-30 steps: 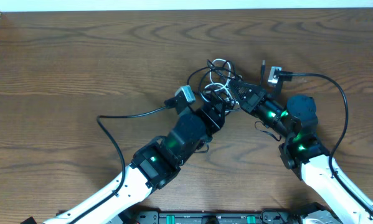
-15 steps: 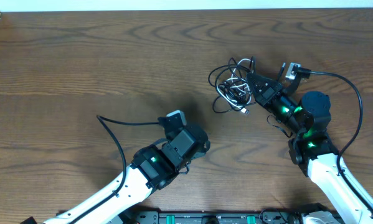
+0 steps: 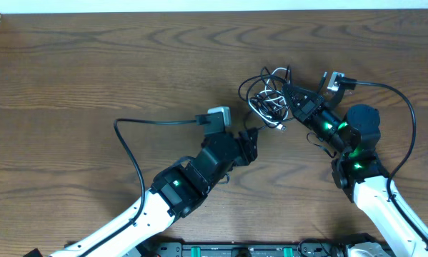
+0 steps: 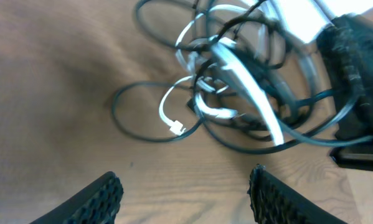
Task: Untangle cables
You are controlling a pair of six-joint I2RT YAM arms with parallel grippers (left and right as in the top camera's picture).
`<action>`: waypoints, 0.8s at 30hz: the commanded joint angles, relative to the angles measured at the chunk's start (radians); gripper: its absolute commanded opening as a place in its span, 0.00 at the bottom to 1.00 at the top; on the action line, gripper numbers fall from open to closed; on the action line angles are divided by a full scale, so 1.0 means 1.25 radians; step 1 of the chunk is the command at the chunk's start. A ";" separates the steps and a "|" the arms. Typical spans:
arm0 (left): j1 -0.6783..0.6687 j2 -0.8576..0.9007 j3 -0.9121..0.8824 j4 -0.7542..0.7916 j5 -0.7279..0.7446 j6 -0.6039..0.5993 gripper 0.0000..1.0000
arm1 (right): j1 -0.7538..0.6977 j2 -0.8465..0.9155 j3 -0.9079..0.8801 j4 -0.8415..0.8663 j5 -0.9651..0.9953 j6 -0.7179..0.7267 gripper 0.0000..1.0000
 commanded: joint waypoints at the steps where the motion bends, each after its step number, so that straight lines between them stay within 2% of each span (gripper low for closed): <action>1: -0.001 -0.005 0.007 0.025 -0.032 0.074 0.62 | -0.004 0.001 0.010 0.006 -0.006 -0.011 0.01; 3: -0.001 -0.004 0.007 0.051 -0.031 0.056 0.56 | -0.005 0.001 0.010 0.006 -0.007 -0.011 0.01; 6: -0.001 -0.004 0.007 0.084 -0.031 -0.025 0.49 | -0.004 0.001 0.010 0.006 -0.008 -0.011 0.01; 9: -0.001 -0.003 0.007 0.105 -0.031 -0.096 0.46 | -0.005 0.001 0.010 0.006 -0.008 -0.011 0.01; 15: -0.001 0.023 0.007 0.110 -0.031 -0.131 0.46 | -0.004 0.001 0.010 0.006 -0.015 -0.008 0.01; 18: -0.001 0.052 0.007 0.123 -0.031 -0.193 0.45 | -0.004 0.001 0.010 0.006 -0.014 -0.008 0.01; 24: -0.001 0.113 0.007 0.201 -0.031 -0.194 0.43 | -0.004 0.001 0.010 0.006 -0.020 -0.006 0.01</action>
